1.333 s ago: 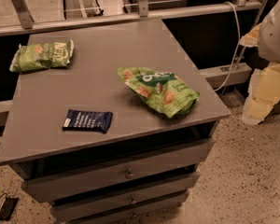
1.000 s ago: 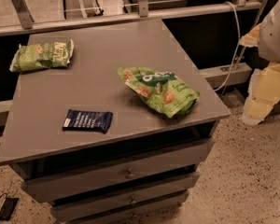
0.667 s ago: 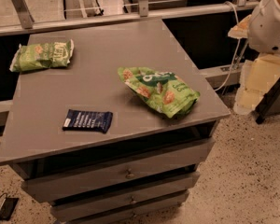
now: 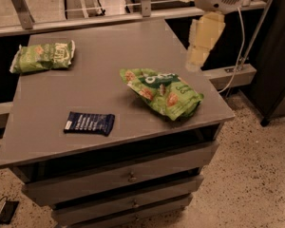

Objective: Move green jalapeno chip bag near green rice chip bag

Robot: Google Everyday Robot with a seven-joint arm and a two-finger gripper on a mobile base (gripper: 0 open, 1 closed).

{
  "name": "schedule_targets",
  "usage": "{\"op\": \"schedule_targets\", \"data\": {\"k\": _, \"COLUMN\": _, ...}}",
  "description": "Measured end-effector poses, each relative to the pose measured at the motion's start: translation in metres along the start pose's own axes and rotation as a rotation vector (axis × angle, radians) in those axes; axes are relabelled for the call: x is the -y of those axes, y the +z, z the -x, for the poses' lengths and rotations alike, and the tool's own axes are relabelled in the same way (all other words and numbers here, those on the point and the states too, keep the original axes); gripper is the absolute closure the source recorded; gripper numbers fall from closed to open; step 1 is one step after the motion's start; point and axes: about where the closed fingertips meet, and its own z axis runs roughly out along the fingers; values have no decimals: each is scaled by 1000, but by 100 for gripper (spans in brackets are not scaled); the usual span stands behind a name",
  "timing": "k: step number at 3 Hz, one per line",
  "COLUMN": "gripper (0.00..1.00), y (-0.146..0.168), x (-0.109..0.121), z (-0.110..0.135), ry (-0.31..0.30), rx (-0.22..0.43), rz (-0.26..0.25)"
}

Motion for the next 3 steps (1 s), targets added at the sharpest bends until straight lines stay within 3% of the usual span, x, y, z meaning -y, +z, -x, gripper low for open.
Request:
{"op": "schedule_targets", "data": {"k": 1, "gripper": 0, "y": 25, "x": 51, "z": 80, "ry": -71, "rx": 101, "rz": -34}}
{"op": "schedule_targets", "data": {"k": 2, "gripper": 0, "y": 25, "x": 51, "z": 80, "ry": -71, "rx": 101, "rz": -34}}
{"op": "schedule_targets", "data": {"k": 3, "gripper": 0, "y": 37, "x": 61, "z": 94, "ry": -101, "rx": 144, "rz": -36}}
